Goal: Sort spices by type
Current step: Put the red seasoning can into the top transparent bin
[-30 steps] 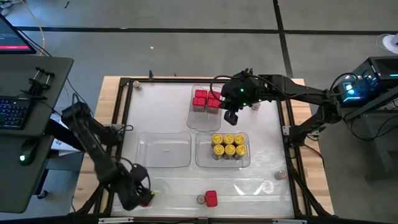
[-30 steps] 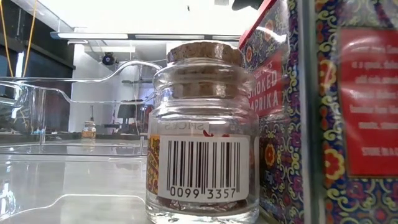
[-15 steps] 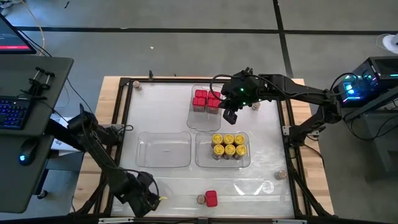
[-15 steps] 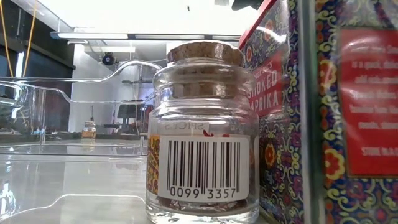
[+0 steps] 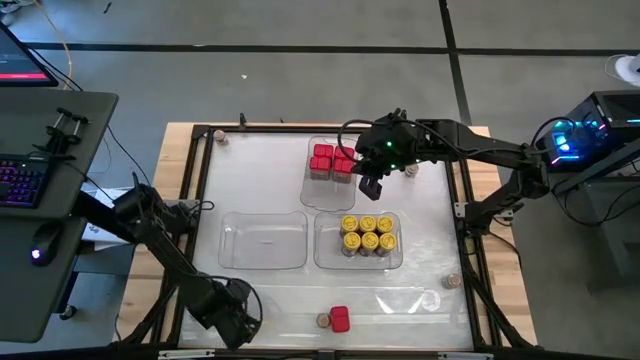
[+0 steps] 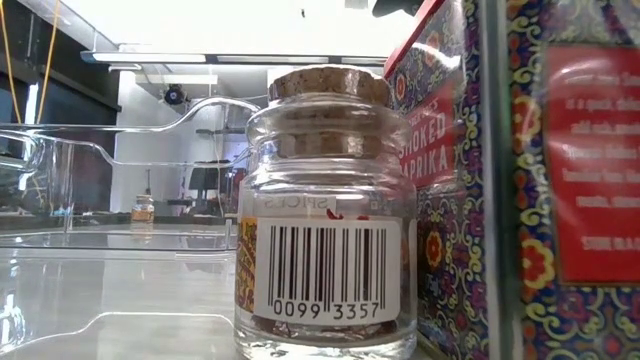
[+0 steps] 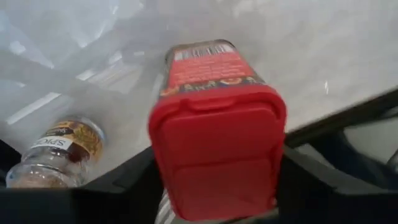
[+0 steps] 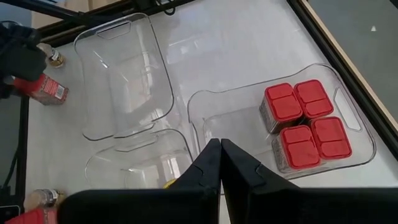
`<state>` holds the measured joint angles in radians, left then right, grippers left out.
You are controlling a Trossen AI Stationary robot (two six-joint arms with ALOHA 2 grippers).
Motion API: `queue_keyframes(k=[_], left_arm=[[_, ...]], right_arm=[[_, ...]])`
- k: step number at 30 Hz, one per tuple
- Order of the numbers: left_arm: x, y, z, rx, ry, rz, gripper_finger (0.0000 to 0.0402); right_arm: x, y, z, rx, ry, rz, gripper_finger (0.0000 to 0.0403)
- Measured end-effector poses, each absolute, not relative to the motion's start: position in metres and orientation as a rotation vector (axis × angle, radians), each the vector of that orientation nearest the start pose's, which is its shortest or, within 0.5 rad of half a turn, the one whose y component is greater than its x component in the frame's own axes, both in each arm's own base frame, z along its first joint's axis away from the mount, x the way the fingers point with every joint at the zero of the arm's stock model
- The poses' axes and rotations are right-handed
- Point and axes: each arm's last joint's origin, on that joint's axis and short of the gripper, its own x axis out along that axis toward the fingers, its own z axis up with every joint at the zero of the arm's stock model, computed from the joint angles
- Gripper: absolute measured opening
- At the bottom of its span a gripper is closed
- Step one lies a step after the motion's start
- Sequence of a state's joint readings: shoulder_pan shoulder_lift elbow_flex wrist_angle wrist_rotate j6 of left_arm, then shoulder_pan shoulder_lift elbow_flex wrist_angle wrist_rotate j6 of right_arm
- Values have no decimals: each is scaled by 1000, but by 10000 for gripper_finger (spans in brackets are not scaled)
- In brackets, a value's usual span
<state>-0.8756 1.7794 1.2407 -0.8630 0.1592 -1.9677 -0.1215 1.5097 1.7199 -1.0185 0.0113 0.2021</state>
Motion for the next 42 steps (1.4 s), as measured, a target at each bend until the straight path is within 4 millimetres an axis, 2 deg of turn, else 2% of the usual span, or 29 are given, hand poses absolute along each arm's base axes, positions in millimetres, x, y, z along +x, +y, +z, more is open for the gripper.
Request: queue_keyframes(k=[3,6,10,16,18,20,24,28,32,35,38,42], left_arm=[[214,-256,196,-997,1574,646,174],[221,-251,211,-1002,1567,560,173],[231,-234,248,-1016,1476,415,173],[240,-191,320,-1049,1151,249,173],[246,-169,337,-1011,1053,227,173],[254,-144,345,-944,1007,239,173],[272,-88,345,-763,1006,323,173],[290,-27,340,-540,993,339,173],[300,32,330,-353,1017,334,173],[306,72,319,-281,1041,292,173],[311,99,305,-240,1081,245,173],[325,113,289,-194,1058,109,173]], right_arm=[[295,-36,407,217,795,-199,0],[295,-36,407,193,799,-189,0],[294,-36,405,162,829,-159,0],[290,-34,402,151,875,-107,0],[290,-34,402,144,878,-92,0],[290,-33,402,136,880,-69,0],[288,-32,407,119,844,-16,0],[277,-31,428,104,698,-15,0],[265,-33,446,122,575,-84,0],[258,-36,454,175,514,-155,0],[256,-38,456,242,494,-224,0],[258,-40,454,299,486,-308,0]])
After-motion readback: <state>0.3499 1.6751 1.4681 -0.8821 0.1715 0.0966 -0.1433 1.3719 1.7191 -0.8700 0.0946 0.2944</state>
